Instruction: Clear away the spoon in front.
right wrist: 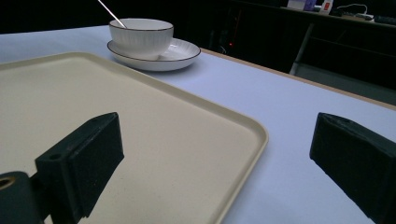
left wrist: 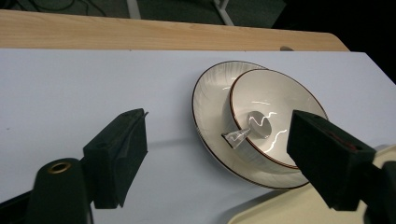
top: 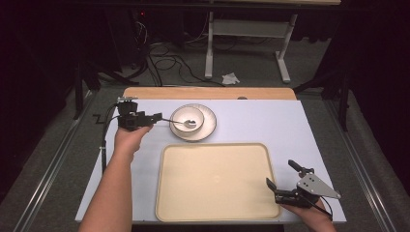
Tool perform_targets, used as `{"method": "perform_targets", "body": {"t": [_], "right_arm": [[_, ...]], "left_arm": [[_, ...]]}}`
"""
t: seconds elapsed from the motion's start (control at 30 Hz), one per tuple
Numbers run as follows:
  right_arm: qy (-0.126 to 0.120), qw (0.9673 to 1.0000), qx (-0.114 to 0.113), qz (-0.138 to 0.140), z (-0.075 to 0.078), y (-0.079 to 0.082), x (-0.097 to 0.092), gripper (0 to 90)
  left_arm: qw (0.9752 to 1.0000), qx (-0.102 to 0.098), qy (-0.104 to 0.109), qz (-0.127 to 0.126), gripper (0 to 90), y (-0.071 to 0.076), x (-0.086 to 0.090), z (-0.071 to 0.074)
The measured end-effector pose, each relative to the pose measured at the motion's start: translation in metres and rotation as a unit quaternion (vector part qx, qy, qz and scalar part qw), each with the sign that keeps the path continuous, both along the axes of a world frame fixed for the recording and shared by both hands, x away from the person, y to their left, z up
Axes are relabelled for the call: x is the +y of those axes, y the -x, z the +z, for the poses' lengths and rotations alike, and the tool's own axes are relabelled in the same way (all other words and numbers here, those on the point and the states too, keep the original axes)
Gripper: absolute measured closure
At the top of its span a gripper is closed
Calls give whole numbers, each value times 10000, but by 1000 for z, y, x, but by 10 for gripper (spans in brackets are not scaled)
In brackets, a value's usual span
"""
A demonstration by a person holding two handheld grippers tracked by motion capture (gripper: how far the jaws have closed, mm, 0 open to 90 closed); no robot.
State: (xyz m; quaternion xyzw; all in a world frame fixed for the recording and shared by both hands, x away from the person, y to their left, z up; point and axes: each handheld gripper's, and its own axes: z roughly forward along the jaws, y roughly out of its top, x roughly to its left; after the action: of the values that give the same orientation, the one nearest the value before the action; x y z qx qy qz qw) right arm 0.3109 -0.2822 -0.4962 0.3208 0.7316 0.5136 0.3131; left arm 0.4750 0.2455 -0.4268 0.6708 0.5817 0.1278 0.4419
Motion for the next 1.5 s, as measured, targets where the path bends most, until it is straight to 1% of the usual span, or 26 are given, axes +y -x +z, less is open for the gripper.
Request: {"method": "perform_targets", "body": {"t": [0.07, 0.13, 0.2, 0.27, 0.3, 0.37, 0.4, 0.47, 0.5, 0.57, 0.6, 0.7, 0.8, 0.9, 0.97, 1.0, 1.03, 1.07, 1.13, 1.3, 1.43, 1.5], "right_arm": [[48, 10000, -18, 14, 0, -1, 0, 36], [13, 10000, 33, 44, -1, -1, 0, 35], [28, 10000, 32, 71, -1, -1, 0, 36], [46, 9999, 35, 96, -1, -1, 1, 36], [9, 9999, 80, 79, -1, -1, 1, 36], [22, 9999, 94, 81, -2, -1, 1, 36], [37, 9999, 95, 80, -2, -1, 1, 36], [34, 9999, 88, 84, -2, -1, 1, 36], [9, 9999, 107, 71, -2, -1, 1, 36], [14, 9999, 78, 66, -2, -1, 1, 36], [17, 10000, 59, 72, -2, -1, 1, 36], [1, 10000, 56, 61, -2, 0, 1, 36], [25, 10000, 28, 57, -2, 0, 1, 36], [31, 10000, 27, 45, -2, 0, 1, 36], [32, 10000, 16, 50, -2, 0, 1, 37], [30, 10000, 10, 48, -2, 0, 1, 38], [33, 10000, 8, 48, -2, 0, 1, 38], [31, 10000, 9, 47, -2, 0, 1, 38], [-6, 10000, 41, 23, -2, 1, 1, 39], [3, 10000, 23, 22, -2, 1, 1, 45], [12, 10000, -7, 63, -1, 1, 2, 46], [4, 10000, -1, 49, -1, 2, 2, 47]], "left_arm": [[10000, 40, 54, 9, 233, -3, -2, -3], [9999, 82, 123, 53, 267, -4, -2, -4], [9995, 133, 292, 76, 297, -6, -3, -6], [9996, 125, 264, 44, 351, -6, -5, -6], [9995, 131, 291, 49, 393, -6, -6, -7], [9993, 140, 344, 23, 465, -6, -6, -7], [9993, 154, 336, 7, 502, -6, -6, -7], [9993, 189, 331, -33, 544, -6, -6, -7], [9992, 209, 337, -37, 578, -6, -6, -7], [9991, 223, 360, -40, 609, -5, -6, -8], [9992, 228, 323, -51, 637, -5, -7, -8], [9991, 267, 330, -96, 690, -5, -8, -8], [9990, 270, 340, -76, 770, -5, -9, -8], [9990, 258, 353, -68, 823, -4, -9, -7], [9987, 267, 413, -102, 844, -4, -8, -7], [9984, 269, 482, -123, 857, -4, -8, -7], [9982, 207, 548, -110, 873, -3, -9, -5], [9984, 146, 530, -104, 893, -2, -10, -4], [9988, 87, 477, -103, 895, 0, -12, -2], [9996, -153, 203, -100, 898, 7, -18, 2], [9987, -483, 111, -75, 898, 16, -22, 9], [9981, -603, 79, -96, 898, 19, -23, 12]]}}
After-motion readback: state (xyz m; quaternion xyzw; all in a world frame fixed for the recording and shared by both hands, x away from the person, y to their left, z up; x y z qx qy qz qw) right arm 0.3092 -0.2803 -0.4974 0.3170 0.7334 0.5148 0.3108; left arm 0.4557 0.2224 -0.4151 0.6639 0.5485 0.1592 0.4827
